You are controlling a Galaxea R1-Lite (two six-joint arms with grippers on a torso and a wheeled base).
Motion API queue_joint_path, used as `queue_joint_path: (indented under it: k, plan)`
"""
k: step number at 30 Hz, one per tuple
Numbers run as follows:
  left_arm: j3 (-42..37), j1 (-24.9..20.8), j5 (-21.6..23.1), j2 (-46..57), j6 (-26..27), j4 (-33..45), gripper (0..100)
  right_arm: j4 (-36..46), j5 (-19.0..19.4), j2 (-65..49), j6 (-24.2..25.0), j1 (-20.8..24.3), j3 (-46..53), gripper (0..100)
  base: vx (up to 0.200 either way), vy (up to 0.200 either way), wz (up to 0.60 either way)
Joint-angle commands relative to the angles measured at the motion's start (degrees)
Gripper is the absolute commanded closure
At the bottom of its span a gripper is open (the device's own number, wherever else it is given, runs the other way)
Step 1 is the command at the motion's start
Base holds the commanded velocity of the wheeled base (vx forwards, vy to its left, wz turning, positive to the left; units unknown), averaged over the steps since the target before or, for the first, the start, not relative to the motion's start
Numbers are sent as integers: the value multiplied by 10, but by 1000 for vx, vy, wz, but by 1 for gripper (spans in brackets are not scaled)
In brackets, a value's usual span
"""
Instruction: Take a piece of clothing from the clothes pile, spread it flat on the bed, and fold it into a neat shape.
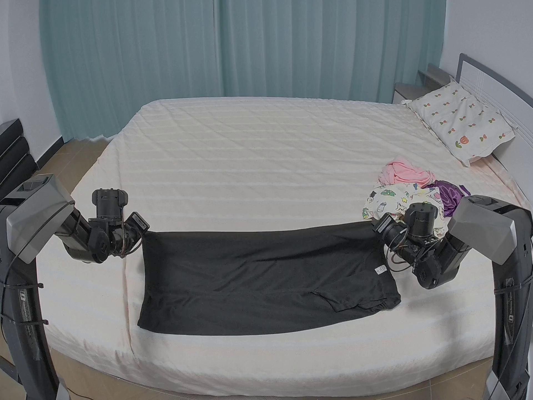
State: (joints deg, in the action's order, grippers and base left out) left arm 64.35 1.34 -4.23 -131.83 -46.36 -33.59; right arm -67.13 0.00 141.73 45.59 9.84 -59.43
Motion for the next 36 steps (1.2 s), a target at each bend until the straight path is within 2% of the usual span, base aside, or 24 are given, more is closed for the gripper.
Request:
queue_joint_path:
  k: [1,7,10,11,20,33,34,36]
  plan:
    - [24,6,-3,1,-22,-4,100,-41,-19,19,0,3,-31,100,0,0,0]
    - [11,7,-1,-18,-36,-6,100,-61,-11,21,-10,2,25,100,0,0,0]
    - [-6,6,2,-25,-33,-4,100,-60,-4,23,-39,-1,52,100,0,0,0]
    - [-20,5,3,-26,-31,-3,100,-59,4,24,-62,-1,71,100,0,0,0]
    - [-95,5,4,-29,48,-6,100,-65,10,29,-137,4,128,100,0,0,0]
    - [-137,2,2,-36,94,-5,100,-64,4,27,-157,22,177,100,0,0,0]
    - [-138,1,1,-36,96,-4,0,-63,4,27,-158,22,177,0,0,0,0]
    - [-140,0,-2,-36,102,-2,0,-62,4,28,-161,22,177,0,0,0,0]
